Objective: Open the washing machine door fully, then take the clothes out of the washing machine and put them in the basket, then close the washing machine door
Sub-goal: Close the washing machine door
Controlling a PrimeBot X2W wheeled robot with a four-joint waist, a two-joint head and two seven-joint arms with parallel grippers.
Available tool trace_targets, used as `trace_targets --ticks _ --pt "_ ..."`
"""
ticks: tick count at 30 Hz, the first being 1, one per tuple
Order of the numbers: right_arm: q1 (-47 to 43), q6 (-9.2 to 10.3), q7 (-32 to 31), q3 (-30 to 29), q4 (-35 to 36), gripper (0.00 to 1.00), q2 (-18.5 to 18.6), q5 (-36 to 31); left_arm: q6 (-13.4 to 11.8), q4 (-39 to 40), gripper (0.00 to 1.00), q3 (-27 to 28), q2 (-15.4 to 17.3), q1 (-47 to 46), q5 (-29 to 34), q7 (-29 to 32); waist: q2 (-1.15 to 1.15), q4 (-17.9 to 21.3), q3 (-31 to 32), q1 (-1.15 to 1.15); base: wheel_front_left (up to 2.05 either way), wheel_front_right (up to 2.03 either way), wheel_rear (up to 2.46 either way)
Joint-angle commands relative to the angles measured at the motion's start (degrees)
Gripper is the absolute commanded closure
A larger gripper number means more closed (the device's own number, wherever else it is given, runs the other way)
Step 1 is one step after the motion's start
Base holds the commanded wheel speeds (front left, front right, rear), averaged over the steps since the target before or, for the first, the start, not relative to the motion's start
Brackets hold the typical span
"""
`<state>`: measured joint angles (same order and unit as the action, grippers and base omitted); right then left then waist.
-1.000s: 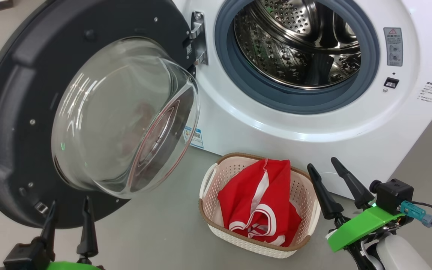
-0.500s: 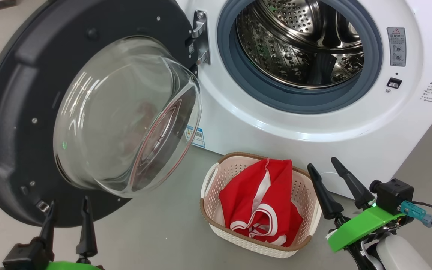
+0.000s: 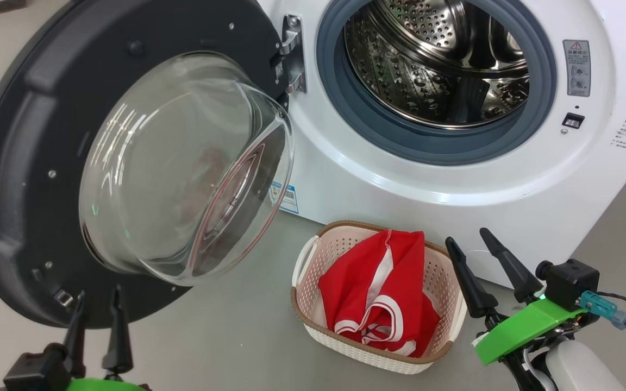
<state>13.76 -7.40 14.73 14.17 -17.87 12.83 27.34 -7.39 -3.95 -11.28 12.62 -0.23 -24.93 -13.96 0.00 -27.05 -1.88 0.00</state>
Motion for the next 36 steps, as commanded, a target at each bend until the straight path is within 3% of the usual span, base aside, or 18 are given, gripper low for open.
trace_targets --ticks 1,3,5,13,19,28,36 --pt "0.2 -0.09 0.3 1.2 1.2 0.0 0.3 0.2 -0.5 1.2 0.49 2.2 1.5 -1.8 -0.6 -0.6 0.0 0.0 0.0 0.0 0.0 0.0 0.0" --pt "0.2 -0.09 0.3 1.1 1.2 0.0 0.2 0.2 -0.4 1.2 0.68 2.1 1.6 -1.8 -0.6 -0.6 0.0 0.1 0.1 0.0 0.0 0.0 0.0" --pt "0.2 -0.09 0.3 1.1 1.2 0.0 0.2 0.2 -0.4 1.3 1.0 2.1 1.7 -1.9 -0.7 -0.6 0.0 0.1 0.1 0.0 0.0 0.0 0.0" --pt "-0.1 -0.09 0.3 0.8 1.2 0.0 0.0 0.1 0.2 3.0 1.0 2.3 2.7 -2.7 -1.2 -0.2 0.0 -0.2 0.4 0.0 0.0 0.0 0.0" --pt "-0.5 -0.09 0.3 0.6 1.2 0.0 -0.2 0.0 0.8 8.3 1.0 3.8 5.6 -4.9 -1.7 1.7 0.0 -0.8 0.6 0.0 0.0 0.0 0.0" --pt "-0.7 -0.09 0.3 0.8 1.2 0.0 -0.1 0.1 3.4 18.3 1.0 9.8 11.0 -10.2 -10.0 10.1 0.0 -1.1 0.5 0.0 0.0 0.0 0.0" --pt "-0.8 -0.09 0.3 0.9 1.1 0.0 -0.2 0.2 5.1 18.8 1.0 16.9 13.2 -16.1 -22.3 15.7 0.0 -0.9 0.8 0.0 0.0 0.0 0.0"
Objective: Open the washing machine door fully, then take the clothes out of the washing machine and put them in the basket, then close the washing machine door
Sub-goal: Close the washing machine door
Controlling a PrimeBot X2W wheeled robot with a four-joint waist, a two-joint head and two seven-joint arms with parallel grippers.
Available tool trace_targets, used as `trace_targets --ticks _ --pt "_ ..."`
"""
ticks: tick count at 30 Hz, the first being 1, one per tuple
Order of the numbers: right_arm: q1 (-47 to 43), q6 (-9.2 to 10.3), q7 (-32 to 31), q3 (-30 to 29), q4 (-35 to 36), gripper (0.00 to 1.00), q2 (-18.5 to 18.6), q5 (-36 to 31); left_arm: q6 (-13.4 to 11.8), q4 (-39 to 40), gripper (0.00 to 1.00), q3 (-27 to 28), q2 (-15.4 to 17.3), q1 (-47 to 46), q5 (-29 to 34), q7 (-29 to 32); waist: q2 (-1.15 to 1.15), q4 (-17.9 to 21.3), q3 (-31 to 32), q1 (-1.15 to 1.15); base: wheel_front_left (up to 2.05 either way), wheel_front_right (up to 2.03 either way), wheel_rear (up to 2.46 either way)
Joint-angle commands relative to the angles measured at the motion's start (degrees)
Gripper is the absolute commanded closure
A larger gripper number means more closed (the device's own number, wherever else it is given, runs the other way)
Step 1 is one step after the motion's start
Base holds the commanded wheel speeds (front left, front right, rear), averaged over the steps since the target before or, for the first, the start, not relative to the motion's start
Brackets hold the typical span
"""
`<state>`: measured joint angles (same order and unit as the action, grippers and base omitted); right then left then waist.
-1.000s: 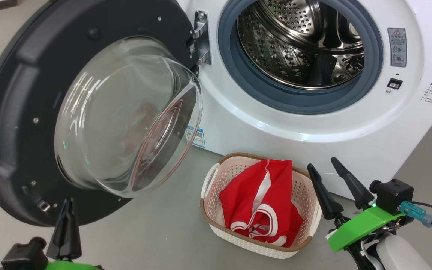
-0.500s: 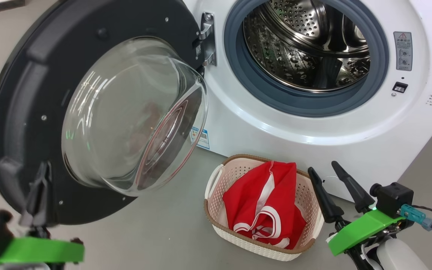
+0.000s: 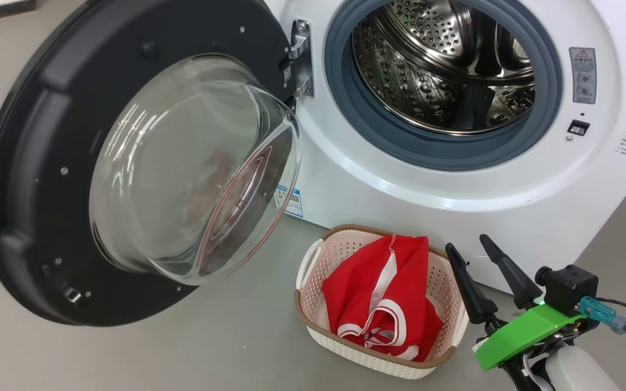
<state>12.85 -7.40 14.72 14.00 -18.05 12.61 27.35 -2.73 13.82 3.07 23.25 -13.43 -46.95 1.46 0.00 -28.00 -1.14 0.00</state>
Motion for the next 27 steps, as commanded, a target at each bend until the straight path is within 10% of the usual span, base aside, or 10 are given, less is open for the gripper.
trace_targets --ticks 1,15,27 --pt "0.1 -0.09 0.3 1.1 1.2 0.0 0.0 0.2 0.5 0.5 1.0 3.5 2.7 -3.7 -2.0 1.0 0.0 0.1 0.1 0.0 0.0 0.0 0.0" --pt "-0.1 -0.09 0.3 1.2 1.1 0.0 -0.1 0.4 -3.7 -24.1 1.0 15.3 3.9 -14.6 -27.6 16.9 0.0 1.0 0.2 0.0 0.0 0.0 0.0" --pt "0.6 -0.09 0.3 1.6 1.0 0.0 0.3 0.6 -3.7 -40.2 1.0 18.2 3.8 -16.9 -36.1 24.9 0.0 2.1 0.0 0.0 0.0 0.0 0.0"
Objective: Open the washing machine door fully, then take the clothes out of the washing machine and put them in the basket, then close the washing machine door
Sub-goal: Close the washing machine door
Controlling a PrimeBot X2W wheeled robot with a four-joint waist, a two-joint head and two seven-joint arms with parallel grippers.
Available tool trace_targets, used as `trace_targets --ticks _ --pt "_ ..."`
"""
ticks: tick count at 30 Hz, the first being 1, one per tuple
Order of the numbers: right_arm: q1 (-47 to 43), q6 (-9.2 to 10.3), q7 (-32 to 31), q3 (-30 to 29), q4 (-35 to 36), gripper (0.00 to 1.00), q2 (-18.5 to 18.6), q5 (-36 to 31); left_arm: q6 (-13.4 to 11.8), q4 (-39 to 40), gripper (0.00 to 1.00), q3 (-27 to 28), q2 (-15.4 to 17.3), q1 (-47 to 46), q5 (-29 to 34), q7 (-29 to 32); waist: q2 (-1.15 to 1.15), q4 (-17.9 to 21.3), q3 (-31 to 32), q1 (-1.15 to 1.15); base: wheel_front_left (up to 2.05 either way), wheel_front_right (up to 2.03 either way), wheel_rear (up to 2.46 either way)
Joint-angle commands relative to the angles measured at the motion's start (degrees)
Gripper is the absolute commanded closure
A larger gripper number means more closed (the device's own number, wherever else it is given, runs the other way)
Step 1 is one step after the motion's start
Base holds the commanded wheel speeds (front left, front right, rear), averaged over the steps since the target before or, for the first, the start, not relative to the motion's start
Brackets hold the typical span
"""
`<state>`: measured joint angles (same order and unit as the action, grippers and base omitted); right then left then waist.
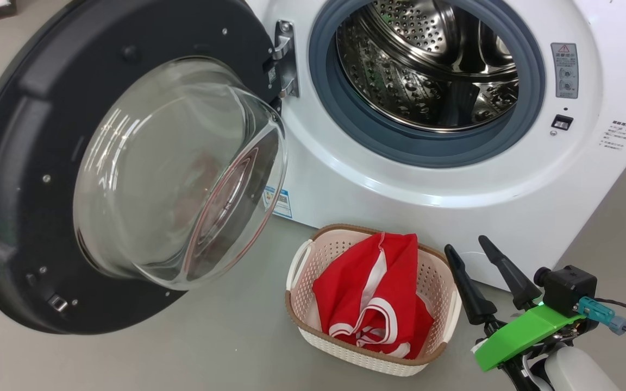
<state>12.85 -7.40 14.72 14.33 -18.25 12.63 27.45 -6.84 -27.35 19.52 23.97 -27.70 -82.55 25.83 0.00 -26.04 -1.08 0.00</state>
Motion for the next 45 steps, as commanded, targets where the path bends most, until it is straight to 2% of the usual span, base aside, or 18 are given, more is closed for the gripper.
trace_targets --ticks 1,13,23,33,45 --pt "0.6 -0.09 0.3 1.2 1.2 0.0 0.3 0.6 0.6 0.3 1.0 1.8 3.0 -2.5 -0.7 0.9 0.0 0.3 0.0 0.0 0.0 0.0 0.0" --pt "0.8 -0.09 0.3 0.9 1.1 0.0 0.2 0.5 2.4 -2.5 1.0 -0.7 1.9 -2.1 -1.6 5.4 0.0 0.9 -0.3 0.0 0.0 0.0 0.0" --pt "0.7 -0.09 0.3 0.5 1.0 0.0 -0.1 0.5 1.9 -0.5 1.0 -1.5 1.0 -1.0 -3.1 9.3 0.0 1.0 -0.3 0.0 0.0 0.0 0.0" --pt "0.6 -0.09 0.3 0.3 1.0 0.0 -0.3 0.5 1.5 5.3 1.0 -3.5 0.6 2.0 -4.7 15.8 0.0 1.3 0.0 0.0 0.0 0.0 0.0" --pt "0.4 -0.09 0.3 0.6 0.8 0.0 -0.4 0.8 -0.2 15.5 1.0 -6.3 -0.4 5.1 -6.2 21.7 0.0 2.1 0.8 0.0 0.0 0.0 0.0"
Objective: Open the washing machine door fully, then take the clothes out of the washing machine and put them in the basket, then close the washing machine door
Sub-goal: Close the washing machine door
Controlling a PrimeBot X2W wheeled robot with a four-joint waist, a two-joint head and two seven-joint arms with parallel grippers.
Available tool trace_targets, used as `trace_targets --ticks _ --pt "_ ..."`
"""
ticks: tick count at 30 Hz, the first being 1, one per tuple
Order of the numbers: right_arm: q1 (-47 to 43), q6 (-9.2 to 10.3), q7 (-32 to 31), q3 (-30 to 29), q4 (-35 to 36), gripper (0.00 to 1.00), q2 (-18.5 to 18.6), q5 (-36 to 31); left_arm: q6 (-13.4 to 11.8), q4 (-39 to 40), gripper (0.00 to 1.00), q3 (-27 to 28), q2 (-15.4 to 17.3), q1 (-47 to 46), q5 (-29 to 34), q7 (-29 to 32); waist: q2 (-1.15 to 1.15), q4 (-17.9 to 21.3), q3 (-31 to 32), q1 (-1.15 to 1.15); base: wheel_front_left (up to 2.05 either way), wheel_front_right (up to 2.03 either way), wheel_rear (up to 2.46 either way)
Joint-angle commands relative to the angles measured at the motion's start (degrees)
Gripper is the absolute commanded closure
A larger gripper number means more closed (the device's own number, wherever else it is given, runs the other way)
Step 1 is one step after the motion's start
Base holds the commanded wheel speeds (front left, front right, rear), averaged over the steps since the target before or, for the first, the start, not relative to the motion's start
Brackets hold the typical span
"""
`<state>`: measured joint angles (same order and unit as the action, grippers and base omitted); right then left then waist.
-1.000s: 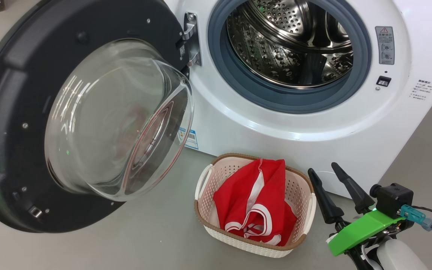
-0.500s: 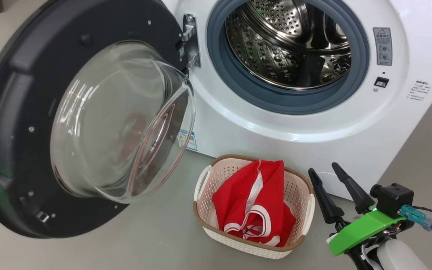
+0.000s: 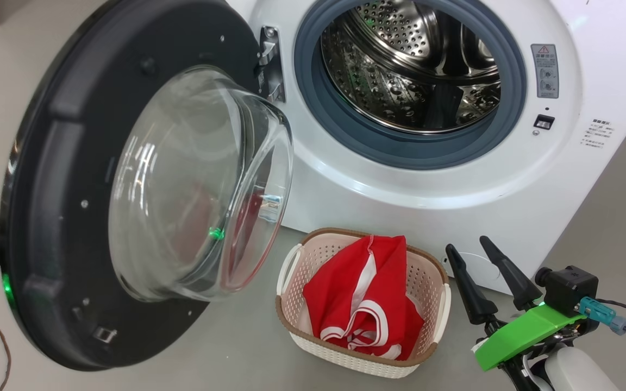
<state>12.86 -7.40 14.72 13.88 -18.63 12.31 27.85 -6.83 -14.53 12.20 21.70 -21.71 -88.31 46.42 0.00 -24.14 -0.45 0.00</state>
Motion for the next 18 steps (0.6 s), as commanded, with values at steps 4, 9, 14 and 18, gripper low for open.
trace_targets --ticks 4,9,14,18 --pt "0.2 -0.09 0.3 1.1 1.2 0.0 -0.1 0.5 -0.8 6.2 1.0 0.2 1.5 -0.2 -1.2 2.9 0.0 0.6 0.5 0.0 0.0 0.0 0.0" --pt "0.1 -0.09 0.3 1.3 1.1 0.0 -0.2 0.7 -1.7 10.3 1.0 -1.1 1.2 0.8 -2.1 5.3 0.0 1.7 1.0 0.0 0.0 0.0 0.0" --pt "0.0 -0.09 0.3 1.4 1.0 0.0 -0.4 0.8 -2.8 12.9 1.0 -2.0 0.7 1.4 -2.2 6.2 0.0 2.9 1.4 0.0 0.0 0.0 0.0" --pt "-0.1 -0.09 0.3 1.4 0.9 0.0 -0.4 0.9 -3.7 15.0 1.0 -2.7 0.4 1.7 -2.1 6.6 0.0 4.5 1.6 0.0 0.0 0.0 0.0"
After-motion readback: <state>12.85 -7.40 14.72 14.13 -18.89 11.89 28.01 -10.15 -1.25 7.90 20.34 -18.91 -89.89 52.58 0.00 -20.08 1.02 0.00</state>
